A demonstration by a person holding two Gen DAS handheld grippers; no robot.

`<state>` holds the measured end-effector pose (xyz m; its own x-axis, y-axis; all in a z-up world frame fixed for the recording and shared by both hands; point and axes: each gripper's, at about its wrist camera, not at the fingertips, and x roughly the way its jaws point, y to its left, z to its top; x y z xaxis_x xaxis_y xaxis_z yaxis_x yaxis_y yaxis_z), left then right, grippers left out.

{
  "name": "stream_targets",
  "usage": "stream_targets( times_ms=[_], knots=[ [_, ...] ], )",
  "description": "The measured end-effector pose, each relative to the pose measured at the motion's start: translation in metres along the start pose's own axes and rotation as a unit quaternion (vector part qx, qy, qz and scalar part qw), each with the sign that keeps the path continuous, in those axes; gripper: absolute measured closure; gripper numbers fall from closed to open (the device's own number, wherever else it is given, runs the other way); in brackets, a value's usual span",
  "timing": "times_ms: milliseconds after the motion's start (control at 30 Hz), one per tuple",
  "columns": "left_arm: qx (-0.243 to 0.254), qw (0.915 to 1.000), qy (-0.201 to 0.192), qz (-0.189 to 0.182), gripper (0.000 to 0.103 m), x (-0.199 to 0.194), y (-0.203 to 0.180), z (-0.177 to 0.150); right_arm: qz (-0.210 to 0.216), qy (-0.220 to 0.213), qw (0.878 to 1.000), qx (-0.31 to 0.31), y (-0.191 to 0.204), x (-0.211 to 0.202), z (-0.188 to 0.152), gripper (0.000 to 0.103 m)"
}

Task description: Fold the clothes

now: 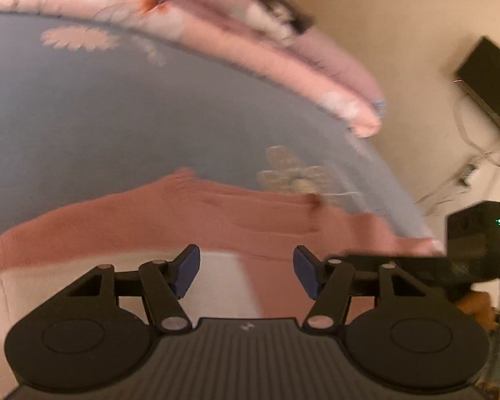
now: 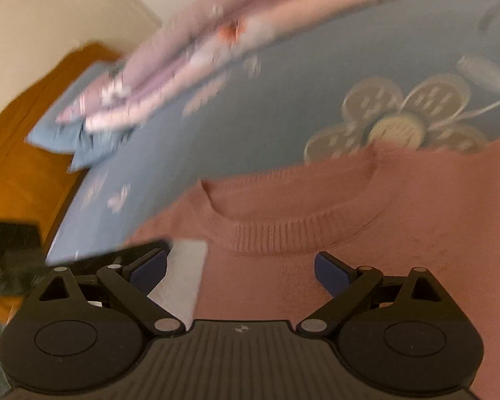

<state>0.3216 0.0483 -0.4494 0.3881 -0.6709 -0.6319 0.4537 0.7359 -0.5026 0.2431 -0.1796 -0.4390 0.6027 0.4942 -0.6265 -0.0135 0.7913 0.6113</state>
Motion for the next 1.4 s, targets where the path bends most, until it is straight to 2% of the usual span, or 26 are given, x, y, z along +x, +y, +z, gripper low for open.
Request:
stream_targets(
  times_ms=[100, 200, 233, 267, 300, 400, 433, 467, 500, 533, 600, 667, 700, 733, 800, 867, 967, 1067, 1167, 1267, 1367, 1400],
  knots=[
    [-0.002, 0.9999, -0.011, -0.001, 0.042, 0.007, 0.020, 0.011, 0.017, 0.005, 0.999, -0.038, -0.007, 0.006, 0.007, 0.006],
    [0.005, 0.9993, -0.022, 0.029, 0.044, -0.007, 0.040, 0.019, 0.010, 0.008, 0.999, -0.049, -0.018, -0.004, 0.015, 0.006],
    [0.003, 0.9992, -0.022, 0.032, 0.049, -0.010, 0.048, 0.021, -0.001, 0.003, 0.999, -0.047, -0.026, -0.008, 0.018, 0.006],
    [0.003, 0.9994, -0.017, 0.030, 0.061, -0.009, 0.056, 0.023, -0.013, -0.002, 0.999, -0.045, -0.033, -0.012, 0.021, 0.006],
    [0.005, 0.9994, -0.013, 0.031, 0.066, -0.010, 0.059, 0.024, -0.020, -0.006, 0.999, -0.040, -0.040, -0.015, 0.023, 0.006],
    [0.014, 0.9990, 0.000, 0.042, 0.065, -0.010, 0.051, 0.032, -0.026, -0.008, 0.999, -0.022, -0.051, -0.021, 0.029, 0.006],
    [0.017, 0.9987, 0.003, 0.049, 0.061, -0.011, 0.044, 0.035, -0.038, -0.006, 0.999, -0.023, -0.046, -0.023, 0.031, 0.006],
    [0.024, 0.9988, -0.007, 0.041, 0.048, -0.014, 0.036, 0.036, -0.041, -0.008, 0.999, -0.029, -0.042, -0.024, 0.033, 0.006],
    [0.031, 0.9988, -0.018, 0.033, 0.039, -0.017, 0.028, 0.037, -0.035, -0.015, 0.999, -0.037, -0.035, -0.026, 0.033, 0.006],
    [0.040, 0.9989, -0.024, 0.009, 0.038, -0.016, 0.019, 0.036, -0.025, -0.024, 0.998, -0.045, -0.030, -0.028, 0.034, 0.006],
    [0.054, 0.9983, -0.004, -0.021, 0.037, -0.002, 0.004, 0.035, -0.003, -0.016, 0.998, -0.059, -0.020, -0.019, 0.038, 0.006],
    [0.066, 0.9975, 0.017, -0.018, 0.038, 0.015, -0.003, 0.032, -0.009, 0.001, 0.997, -0.077, -0.017, -0.006, 0.041, 0.006],
    [0.066, 0.9976, 0.020, -0.002, 0.038, 0.022, -0.002, 0.031, -0.021, 0.006, 0.997, -0.076, -0.020, 0.000, 0.042, 0.006],
    [0.063, 0.9978, 0.017, 0.013, 0.038, 0.027, 0.002, 0.031, -0.043, -0.001, 0.996, -0.073, -0.027, 0.003, 0.043, 0.006],
    [0.047, 0.9989, 0.000, 0.010, 0.039, 0.029, 0.012, 0.035, -0.074, -0.027, 0.995, -0.066, -0.042, 0.004, 0.046, 0.007],
    [0.036, 0.9993, -0.004, 0.014, 0.040, 0.032, 0.016, 0.039, -0.060, -0.048, 0.997, -0.030, -0.057, 0.002, 0.053, 0.007],
    [0.031, 0.9991, -0.006, 0.029, 0.040, 0.033, 0.011, 0.040, -0.069, -0.046, 0.996, -0.016, -0.050, -0.001, 0.056, 0.007],
    [0.013, 0.9994, -0.006, 0.030, 0.039, 0.020, -0.006, 0.040, -0.056, -0.058, 0.997, -0.008, -0.036, -0.024, 0.043, 0.006],
    [0.006, 0.9998, -0.012, -0.012, 0.036, -0.007, -0.027, 0.025, -0.037, -0.055, 0.998, 0.011, -0.027, -0.054, 0.015, 0.005],
    [-0.014, 0.9986, 0.012, -0.049, 0.035, -0.022, -0.045, -0.004, -0.033, -0.031, 0.999, 0.031, -0.022, -0.064, -0.018, 0.005],
    [-0.017, 0.9984, 0.031, -0.043, 0.035, -0.027, -0.058, -0.038, -0.052, -0.010, 0.998, 0.042, -0.025, -0.062, -0.045, 0.005],
    [-0.025, 0.9982, 0.039, -0.037, 0.035, -0.028, -0.059, -0.049, -0.051, -0.015, 0.998, 0.046, -0.029, -0.065, -0.051, 0.005]
  ],
)
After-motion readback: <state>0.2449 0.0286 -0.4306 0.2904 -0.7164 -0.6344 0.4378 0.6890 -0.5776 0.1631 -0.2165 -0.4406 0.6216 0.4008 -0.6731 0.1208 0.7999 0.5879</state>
